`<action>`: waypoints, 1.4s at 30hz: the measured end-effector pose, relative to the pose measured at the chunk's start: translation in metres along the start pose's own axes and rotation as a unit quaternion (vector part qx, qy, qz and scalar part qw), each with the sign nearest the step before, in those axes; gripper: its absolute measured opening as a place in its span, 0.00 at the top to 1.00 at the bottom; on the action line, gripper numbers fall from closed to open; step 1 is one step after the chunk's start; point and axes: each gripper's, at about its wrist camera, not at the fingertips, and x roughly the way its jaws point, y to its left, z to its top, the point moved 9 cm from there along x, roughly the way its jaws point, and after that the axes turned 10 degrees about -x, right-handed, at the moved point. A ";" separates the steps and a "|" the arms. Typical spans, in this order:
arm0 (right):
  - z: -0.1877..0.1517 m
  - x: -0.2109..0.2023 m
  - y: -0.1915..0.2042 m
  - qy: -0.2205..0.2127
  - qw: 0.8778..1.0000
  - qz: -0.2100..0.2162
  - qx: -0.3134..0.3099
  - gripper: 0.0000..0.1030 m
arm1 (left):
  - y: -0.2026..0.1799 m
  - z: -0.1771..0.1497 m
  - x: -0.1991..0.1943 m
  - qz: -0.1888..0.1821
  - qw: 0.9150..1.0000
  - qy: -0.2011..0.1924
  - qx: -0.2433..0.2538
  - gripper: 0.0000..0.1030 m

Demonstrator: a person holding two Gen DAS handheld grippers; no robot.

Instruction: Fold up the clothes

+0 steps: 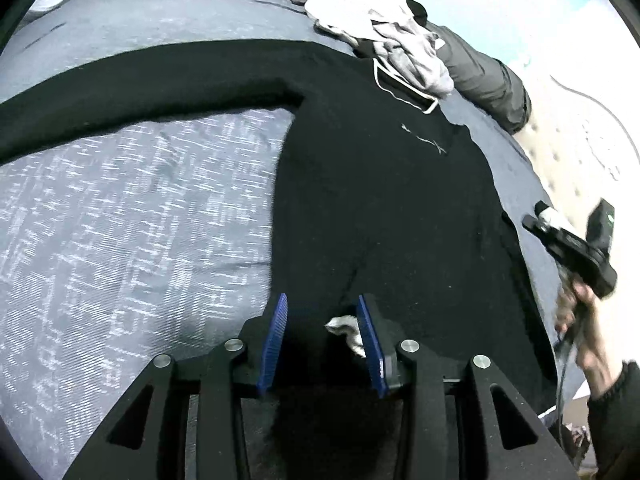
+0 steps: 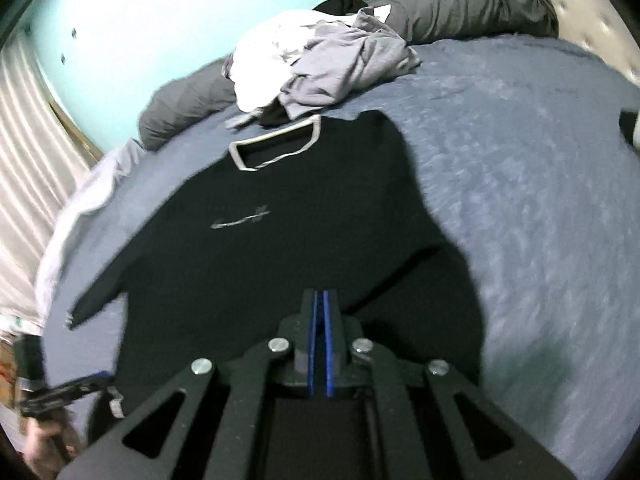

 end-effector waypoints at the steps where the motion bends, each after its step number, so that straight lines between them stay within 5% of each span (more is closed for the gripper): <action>1: -0.005 -0.002 0.007 -0.002 1.000 0.009 0.006 0.98 | 0.004 0.001 -0.005 0.001 1.000 -0.005 -0.005 0.59; 4: -0.025 -0.012 0.029 -0.007 0.999 0.030 0.024 0.97 | 0.019 0.005 -0.020 0.010 1.000 -0.017 -0.022 0.49; 14: -0.058 -0.032 0.060 -0.021 0.998 0.039 0.049 0.97 | 0.094 0.040 -0.077 0.062 0.993 -0.044 -0.088 0.44; 16: -0.062 -0.032 0.067 -0.017 0.998 0.044 0.033 0.97 | 0.115 0.049 -0.084 0.069 0.990 -0.050 -0.113 0.37; 27: -0.064 -0.035 0.062 -0.017 0.999 0.049 0.012 0.95 | 0.231 0.102 -0.118 0.106 0.960 -0.086 -0.243 0.37; 42: -0.063 -0.029 0.053 -0.013 0.999 0.034 0.011 0.92 | 0.286 0.145 -0.110 0.112 0.940 -0.133 -0.293 0.37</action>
